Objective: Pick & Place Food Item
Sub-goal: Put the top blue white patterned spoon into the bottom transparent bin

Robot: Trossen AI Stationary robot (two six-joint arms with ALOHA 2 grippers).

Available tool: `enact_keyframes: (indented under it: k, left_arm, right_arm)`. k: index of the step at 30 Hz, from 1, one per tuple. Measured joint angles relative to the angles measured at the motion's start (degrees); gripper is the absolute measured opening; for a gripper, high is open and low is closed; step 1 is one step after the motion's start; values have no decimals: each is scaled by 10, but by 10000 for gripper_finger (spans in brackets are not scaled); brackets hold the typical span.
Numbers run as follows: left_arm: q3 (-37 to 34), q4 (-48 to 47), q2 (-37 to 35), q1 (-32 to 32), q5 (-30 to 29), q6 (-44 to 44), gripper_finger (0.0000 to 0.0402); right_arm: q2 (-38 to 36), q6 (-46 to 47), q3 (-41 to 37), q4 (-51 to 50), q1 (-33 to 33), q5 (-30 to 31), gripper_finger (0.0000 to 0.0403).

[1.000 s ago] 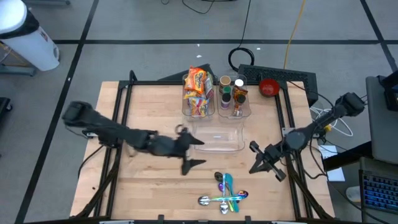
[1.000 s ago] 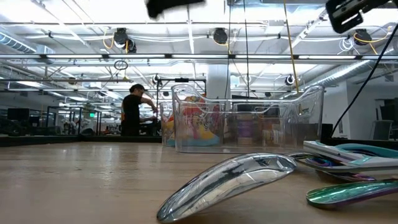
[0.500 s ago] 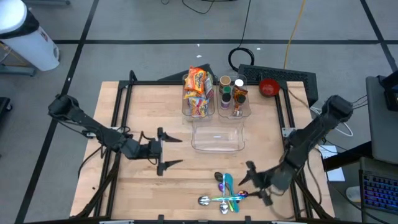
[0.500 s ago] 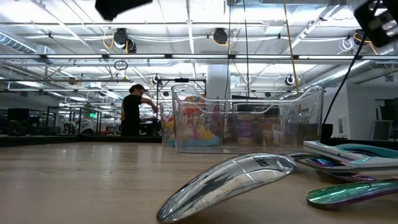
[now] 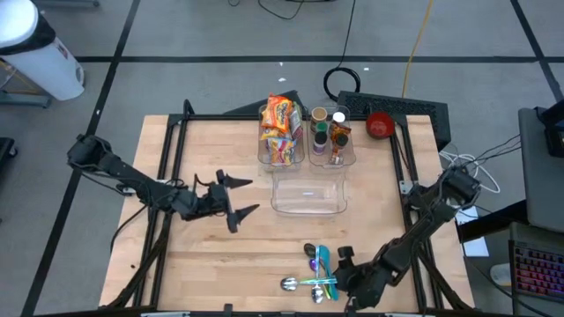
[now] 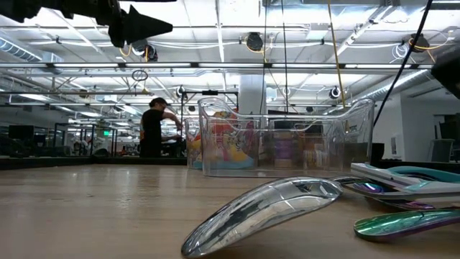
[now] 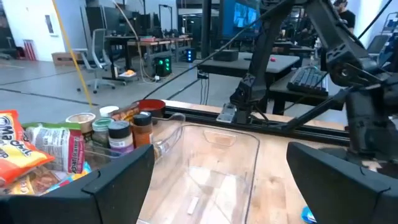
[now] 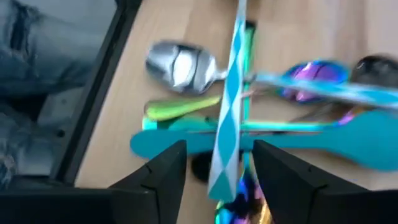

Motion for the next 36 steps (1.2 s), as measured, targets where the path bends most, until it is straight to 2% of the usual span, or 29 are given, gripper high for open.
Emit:
enact_keyframes:
  k: [9, 19, 24, 28, 36]
  left_arm:
    - [0, 2, 0, 2, 0, 1, 374]
    - [0, 1, 0, 2, 1, 2, 374]
    - [0, 1, 0, 2, 1, 1, 374]
    - [0, 1, 0, 2, 1, 2, 374]
    - [0, 1, 0, 2, 1, 2, 374]
  right_arm:
    - [21, 11, 1, -23, -2, -2, 133]
    - [-16, -4, -1, -37, 0, 16, 37]
    - [-36, -12, -1, -34, 0, 21, 35]
    - [-54, -22, -1, -35, 0, 49, 35]
    - [-143, -97, -1, -50, -4, 87, 35]
